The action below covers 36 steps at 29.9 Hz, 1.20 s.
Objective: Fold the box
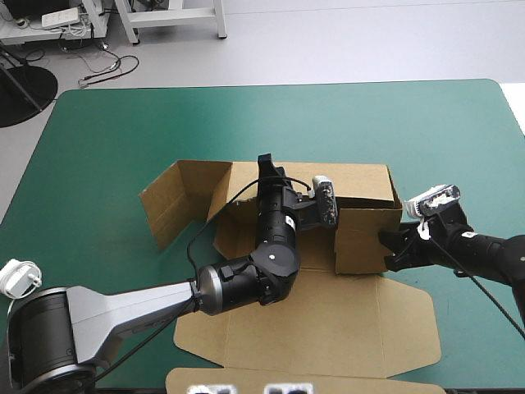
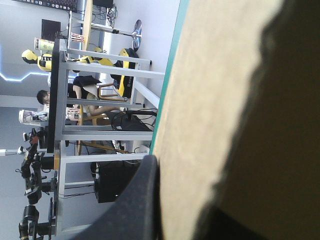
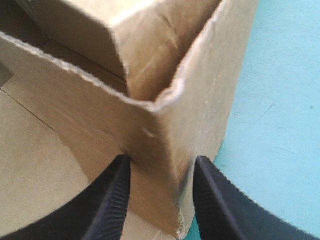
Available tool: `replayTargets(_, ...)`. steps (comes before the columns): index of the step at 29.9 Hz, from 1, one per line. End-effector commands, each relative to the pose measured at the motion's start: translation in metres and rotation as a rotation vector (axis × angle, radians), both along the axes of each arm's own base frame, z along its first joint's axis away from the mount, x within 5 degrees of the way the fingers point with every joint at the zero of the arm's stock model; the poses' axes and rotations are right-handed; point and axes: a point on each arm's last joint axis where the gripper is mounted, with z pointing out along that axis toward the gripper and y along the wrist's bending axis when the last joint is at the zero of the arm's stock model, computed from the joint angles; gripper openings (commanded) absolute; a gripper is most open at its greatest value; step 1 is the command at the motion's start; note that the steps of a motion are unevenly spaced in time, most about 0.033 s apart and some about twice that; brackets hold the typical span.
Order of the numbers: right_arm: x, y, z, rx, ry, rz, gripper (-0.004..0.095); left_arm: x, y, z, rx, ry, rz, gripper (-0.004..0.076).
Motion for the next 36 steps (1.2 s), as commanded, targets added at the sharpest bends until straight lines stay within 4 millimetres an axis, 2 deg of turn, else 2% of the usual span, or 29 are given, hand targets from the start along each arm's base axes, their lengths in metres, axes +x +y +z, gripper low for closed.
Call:
replayTargets(1,0.015,0.005,0.003,0.096,-0.058,-0.01,0.038,-0.004,0.005,0.027,-0.076,-0.061,-0.013,-0.001)
replayTargets(8,0.036,0.004,-0.011,0.163,-0.03,-0.086,0.0363,-0.004,0.005,0.027,-0.078,-0.058,-0.017,-0.001)
replayTargets(10,0.04,0.003,-0.015,0.158,-0.023,-0.088,0.0278,-0.004,0.004,0.027,-0.081,-0.056,-0.027,-0.001)
replayTargets(13,0.042,0.003,-0.02,0.158,-0.005,-0.081,-0.0004,-0.004,0.003,0.027,-0.083,-0.054,-0.032,-0.0009)
replayTargets(25,0.037,0.008,-0.021,0.174,0.032,-0.012,0.0,-0.004,0.005,0.027,-0.074,-0.062,-0.014,0.0005)
replayTargets(28,0.037,0.008,-0.021,0.176,0.037,-0.003,0.0,-0.003,0.004,0.028,-0.069,-0.074,-0.018,0.0062)
replayTargets(34,0.035,0.008,-0.024,0.139,0.045,0.018,0.0,-0.002,0.003,0.035,-0.033,-0.154,-0.044,0.0309)
replayTargets(36,0.035,0.007,-0.024,0.135,0.046,0.021,0.0,-0.002,0.003,0.035,-0.032,-0.156,-0.049,0.0351)
